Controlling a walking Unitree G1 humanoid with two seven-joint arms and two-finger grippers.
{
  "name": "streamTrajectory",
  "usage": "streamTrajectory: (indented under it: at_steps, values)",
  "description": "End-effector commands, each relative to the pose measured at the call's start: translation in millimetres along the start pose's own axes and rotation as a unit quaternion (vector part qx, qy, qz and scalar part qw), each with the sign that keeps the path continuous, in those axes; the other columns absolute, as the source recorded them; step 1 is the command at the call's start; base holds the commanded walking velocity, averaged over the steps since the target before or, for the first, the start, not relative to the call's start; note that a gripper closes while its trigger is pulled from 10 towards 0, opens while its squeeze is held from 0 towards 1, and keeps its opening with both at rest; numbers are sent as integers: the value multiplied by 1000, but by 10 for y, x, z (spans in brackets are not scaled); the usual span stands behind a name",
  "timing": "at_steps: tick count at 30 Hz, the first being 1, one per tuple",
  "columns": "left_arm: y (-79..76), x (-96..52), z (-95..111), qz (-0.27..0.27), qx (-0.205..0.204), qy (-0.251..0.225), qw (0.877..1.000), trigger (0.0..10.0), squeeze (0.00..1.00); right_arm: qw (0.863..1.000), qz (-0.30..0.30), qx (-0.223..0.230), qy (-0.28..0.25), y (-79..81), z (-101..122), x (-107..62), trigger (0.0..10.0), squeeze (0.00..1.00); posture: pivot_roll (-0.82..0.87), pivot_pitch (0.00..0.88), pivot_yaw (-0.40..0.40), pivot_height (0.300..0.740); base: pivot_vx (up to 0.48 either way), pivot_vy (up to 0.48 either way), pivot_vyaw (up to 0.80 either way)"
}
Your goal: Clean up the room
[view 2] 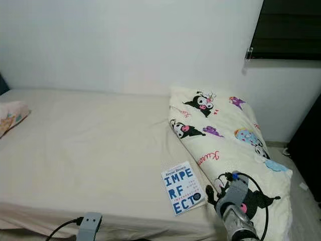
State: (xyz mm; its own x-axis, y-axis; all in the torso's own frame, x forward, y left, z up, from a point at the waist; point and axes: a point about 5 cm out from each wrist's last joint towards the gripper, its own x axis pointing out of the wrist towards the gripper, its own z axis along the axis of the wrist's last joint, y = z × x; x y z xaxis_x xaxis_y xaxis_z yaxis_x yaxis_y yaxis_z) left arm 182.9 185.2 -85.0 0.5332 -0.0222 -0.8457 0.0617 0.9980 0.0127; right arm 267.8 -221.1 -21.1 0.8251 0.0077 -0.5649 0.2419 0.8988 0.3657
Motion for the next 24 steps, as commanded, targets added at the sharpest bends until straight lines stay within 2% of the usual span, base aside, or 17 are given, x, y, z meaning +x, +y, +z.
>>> streamTrajectory:
  at_steps: [1, 9, 13, 18, 20, 23, 24]
  values:
    - [53, -10, -26, 7, 4, 6, 1000, 10000, 0, 1000, 14, 12, 9, 51, -41, 9, 10000, 0, 26, 0, 4, 690, 0, 0, 0]
    - [42, -8, -17, 3, 13, 4, 1000, 10000, 0, 997, 57, 12, 48, 167, -215, 3, 10000, 0, 23, 0, 3, 655, 0, 0, 0]
    - [26, -5, -2, -2, 35, 2, 999, 10000, 0, 997, 50, 23, 51, 153, -249, -7, 10000, 0, 23, 0, 3, 640, 0, 0, 0]
    - [-2, 0, 34, -9, 36, -9, 999, 10000, 0, 998, 26, 47, 39, 70, -231, -22, 10000, 0, 25, 0, 4, 625, 0, 0, 0]
    - [-18, 5, 85, -13, 34, -23, 999, 10000, 0, 997, 19, 61, 33, 34, -215, -29, 10000, 0, 26, 0, 5, 620, 0, 0, 0]
    - [-109, 15, 402, -48, -3, -99, 994, 10000, 0, 995, 25, 97, 6, -19, -122, -36, 10000, 0, 28, 0, 5, 605, 0, 0, 0]
    - [-109, 15, 402, -48, -3, -99, 994, 10000, 0, 995, 25, 97, 6, -19, -122, -36, 10000, 0, 28, 0, 5, 605, 0, 0, 0]
